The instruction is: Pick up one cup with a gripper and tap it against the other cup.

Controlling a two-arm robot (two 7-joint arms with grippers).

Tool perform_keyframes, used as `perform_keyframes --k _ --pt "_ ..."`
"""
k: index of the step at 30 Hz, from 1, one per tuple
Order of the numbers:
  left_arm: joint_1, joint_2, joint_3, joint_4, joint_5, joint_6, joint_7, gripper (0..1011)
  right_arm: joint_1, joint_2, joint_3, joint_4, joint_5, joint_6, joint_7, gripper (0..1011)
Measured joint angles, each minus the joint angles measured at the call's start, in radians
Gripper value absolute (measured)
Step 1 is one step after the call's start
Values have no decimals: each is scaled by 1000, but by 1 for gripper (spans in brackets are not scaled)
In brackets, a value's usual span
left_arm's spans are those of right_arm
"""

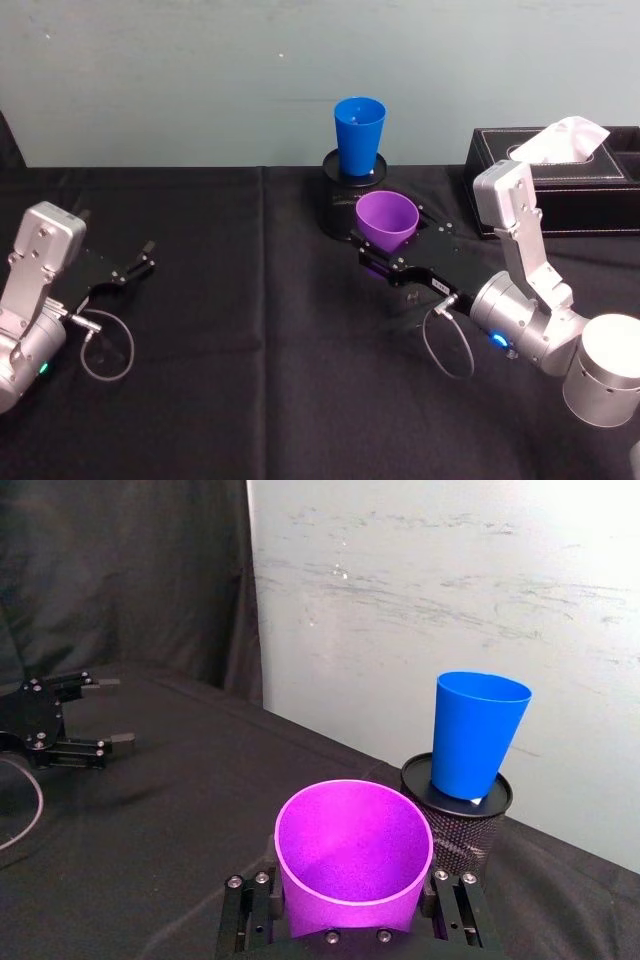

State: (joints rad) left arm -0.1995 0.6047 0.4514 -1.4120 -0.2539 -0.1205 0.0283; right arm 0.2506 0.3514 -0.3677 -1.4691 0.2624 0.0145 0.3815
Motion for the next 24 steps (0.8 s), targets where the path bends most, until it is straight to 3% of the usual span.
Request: perform_keyframes --k 24 --pt "0 0 0 0 0 0 0 1000 0 0 0 0 0 0 0 728"
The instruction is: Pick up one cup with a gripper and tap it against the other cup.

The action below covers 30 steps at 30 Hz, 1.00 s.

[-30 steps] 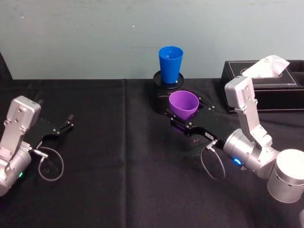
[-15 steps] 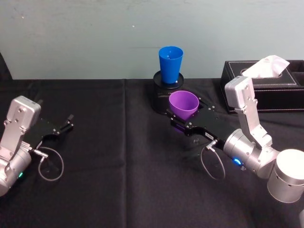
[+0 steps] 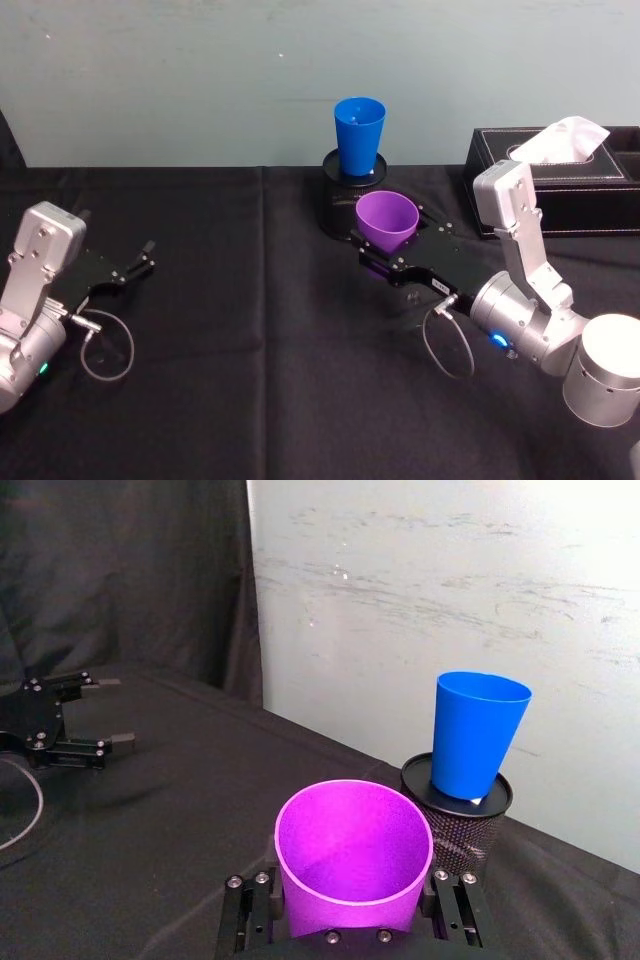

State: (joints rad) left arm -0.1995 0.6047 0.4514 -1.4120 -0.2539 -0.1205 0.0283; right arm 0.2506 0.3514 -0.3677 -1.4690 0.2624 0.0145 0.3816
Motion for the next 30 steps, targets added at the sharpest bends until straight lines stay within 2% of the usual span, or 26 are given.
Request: perform_keyframes --k 30 --pt "0 0 0 0 0 0 0 1000 0 0 0 0 0 0 0 728"
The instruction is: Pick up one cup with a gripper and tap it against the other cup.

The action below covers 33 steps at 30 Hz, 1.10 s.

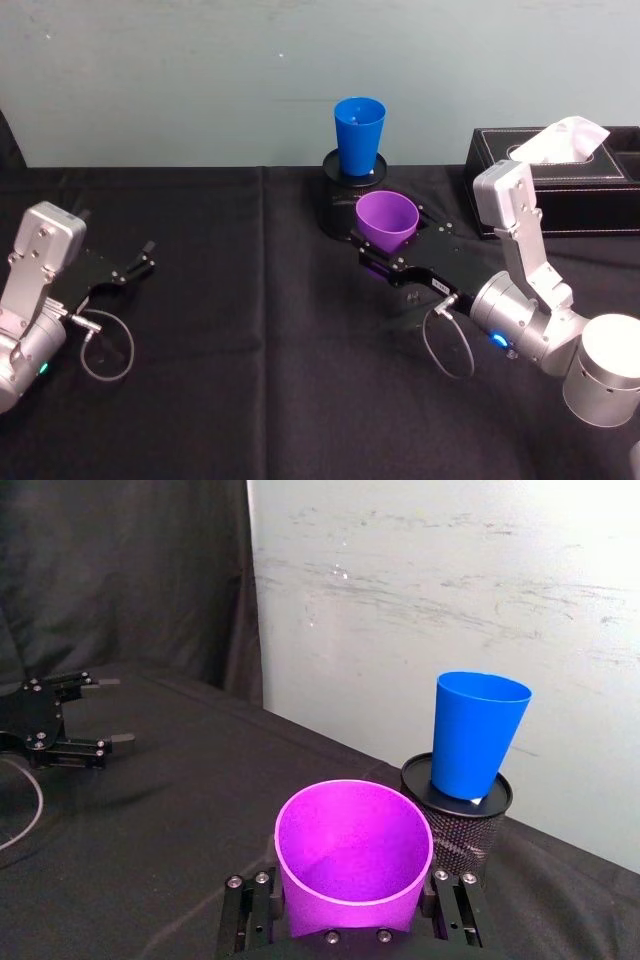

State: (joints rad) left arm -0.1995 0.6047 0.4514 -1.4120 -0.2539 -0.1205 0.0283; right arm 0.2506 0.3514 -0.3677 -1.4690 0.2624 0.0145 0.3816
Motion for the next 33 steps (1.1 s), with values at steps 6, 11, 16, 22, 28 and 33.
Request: perform_keyframes --k 6,11,16,22,28,33 --pt "0 0 0 0 0 0 0 1000 0 0 0 0 0 0 0 728" --pt "0 0 0 0 0 0 0 1000 0 0 0 0 0 0 0 728" --pt "0 0 0 0 0 0 0 1000 0 0 0 0 0 0 0 726" --pt "0 0 0 0 0 0 0 1000 0 0 0 0 0 0 0 726" --pt "0 0 0 0 0 0 0 1000 0 0 0 0 0 0 0 728" --pt "0 0 0 0 0 0 0 1000 0 0 0 0 0 0 0 728"
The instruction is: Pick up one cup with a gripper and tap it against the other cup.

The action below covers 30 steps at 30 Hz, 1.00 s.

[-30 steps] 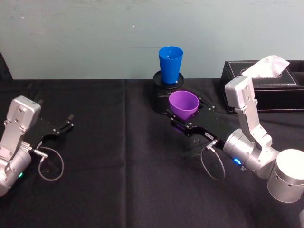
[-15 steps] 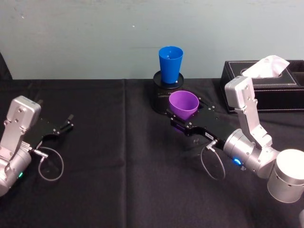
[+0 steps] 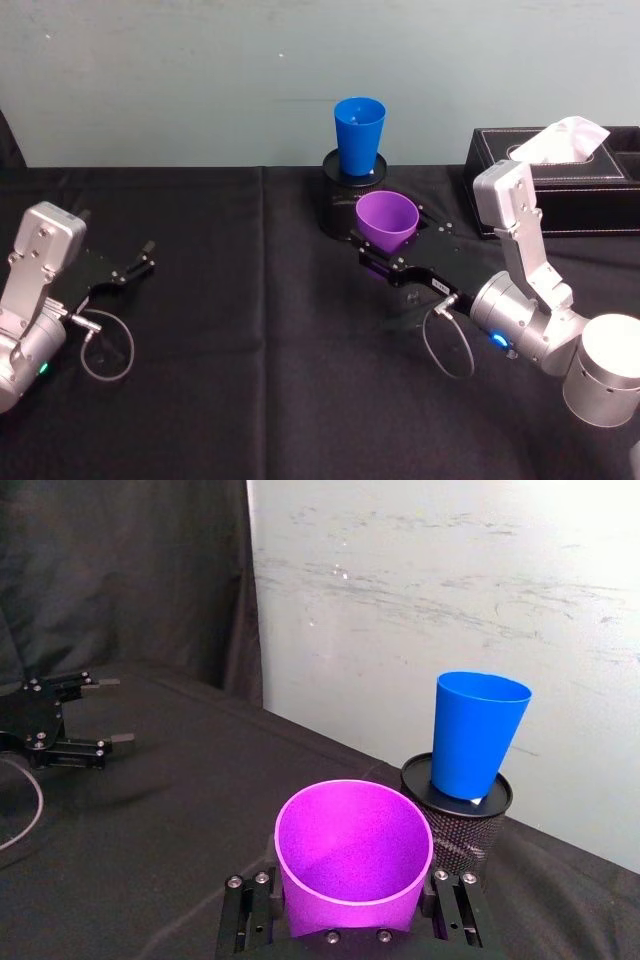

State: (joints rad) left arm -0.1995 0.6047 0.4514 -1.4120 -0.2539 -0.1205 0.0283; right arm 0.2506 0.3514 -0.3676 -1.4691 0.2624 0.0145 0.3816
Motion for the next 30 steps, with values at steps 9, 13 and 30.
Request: perform_keyframes --k 9,13,30 --pt "0 0 0 0 0 0 0 1000 0 0 0 0 0 0 0 728" --pt "0 0 0 0 0 0 0 1000 0 0 0 0 0 0 0 726" --pt "0 0 0 0 0 0 0 1000 0 0 0 0 0 0 0 726"
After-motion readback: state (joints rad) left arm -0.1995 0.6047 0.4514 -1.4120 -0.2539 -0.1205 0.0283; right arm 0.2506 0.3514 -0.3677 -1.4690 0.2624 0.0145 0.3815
